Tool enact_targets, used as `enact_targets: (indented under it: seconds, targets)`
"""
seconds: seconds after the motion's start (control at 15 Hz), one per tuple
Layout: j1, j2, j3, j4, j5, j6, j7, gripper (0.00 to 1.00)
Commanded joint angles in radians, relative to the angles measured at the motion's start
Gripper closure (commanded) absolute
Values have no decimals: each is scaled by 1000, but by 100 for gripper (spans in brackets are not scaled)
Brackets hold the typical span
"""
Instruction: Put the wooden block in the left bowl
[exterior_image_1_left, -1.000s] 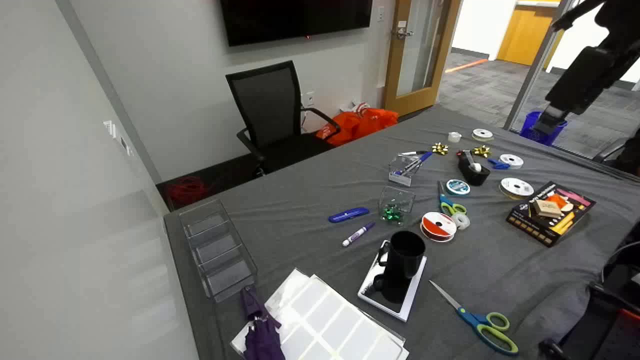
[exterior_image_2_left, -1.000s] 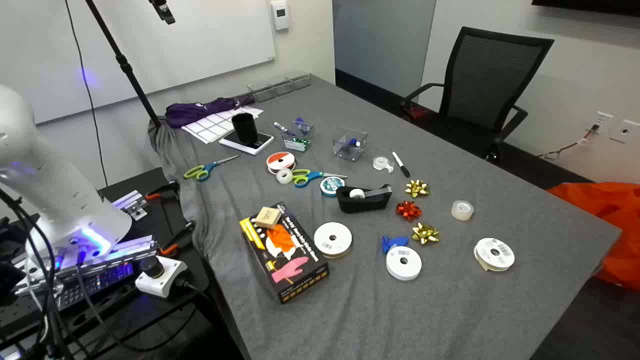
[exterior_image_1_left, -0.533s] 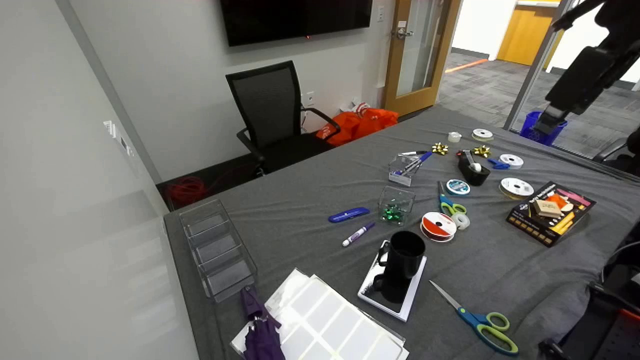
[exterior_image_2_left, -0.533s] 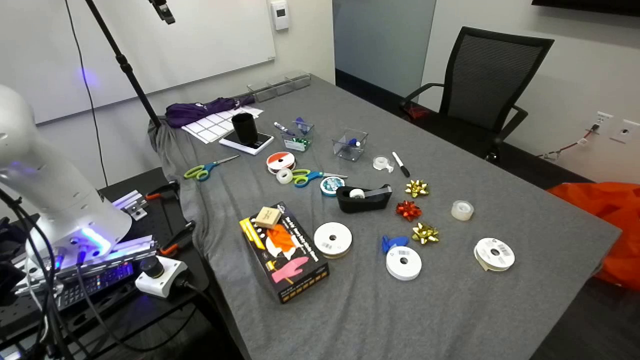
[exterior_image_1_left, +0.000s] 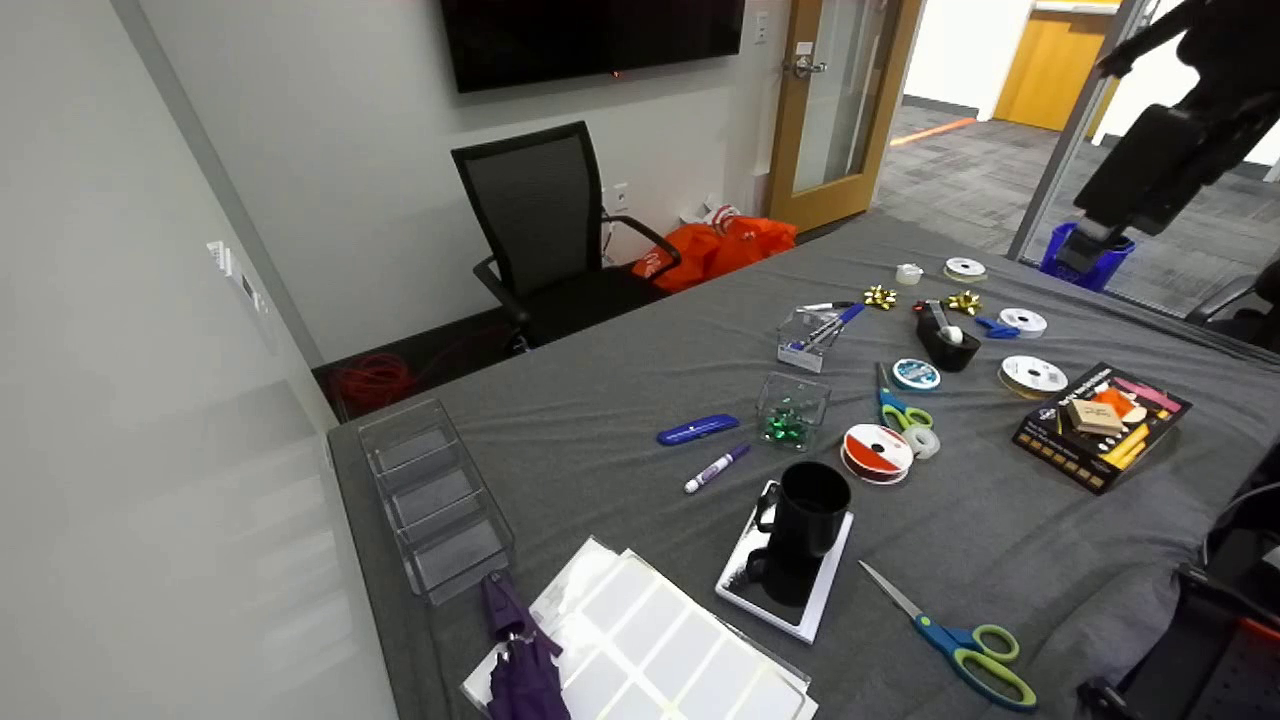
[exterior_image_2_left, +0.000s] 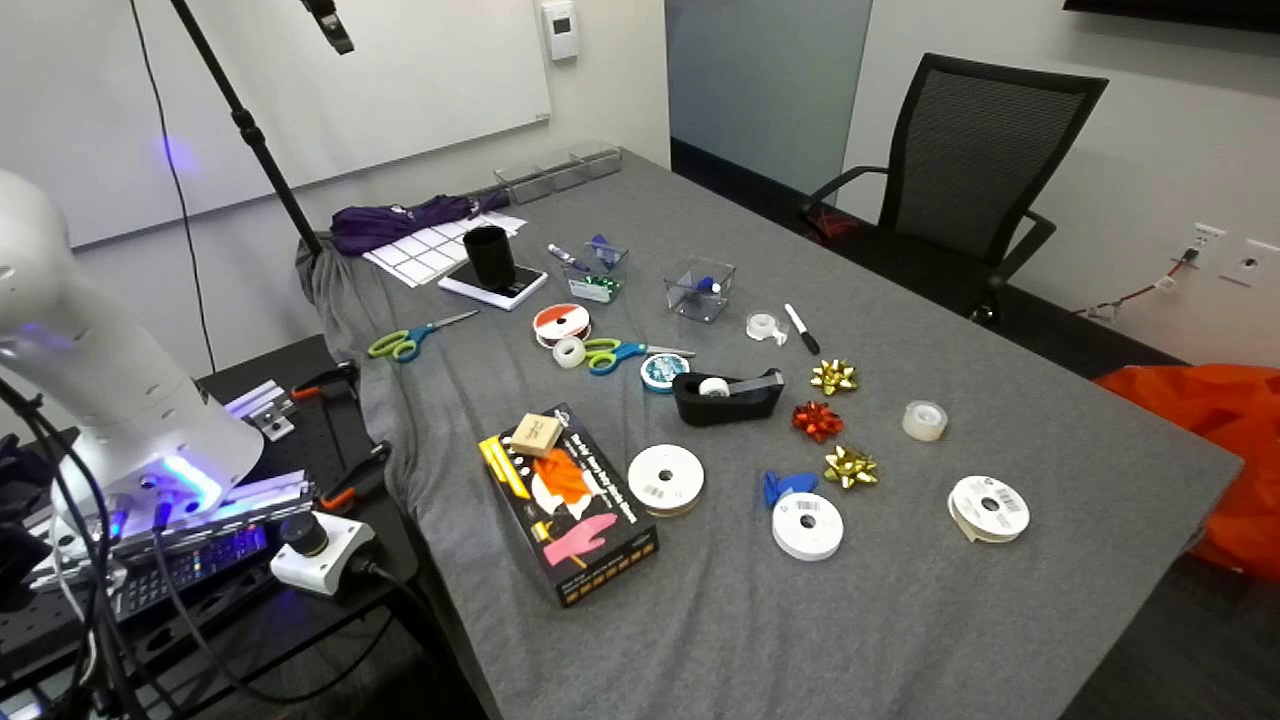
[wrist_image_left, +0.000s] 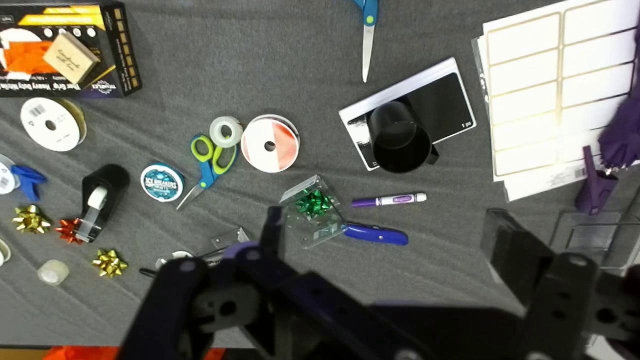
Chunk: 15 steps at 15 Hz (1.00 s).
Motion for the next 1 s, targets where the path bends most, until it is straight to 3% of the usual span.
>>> enact_targets:
  seconds: [0.0,0.47,0.87,0.93]
  targets:
    - [-33,39,7,-33,-35,64,70,0]
    - [-92,121,-12,-90,-98,90,229,0]
    - [-73,70,-141,-209,61,214,196,0]
    - [-94,117,-106,-148,9,161,225,0]
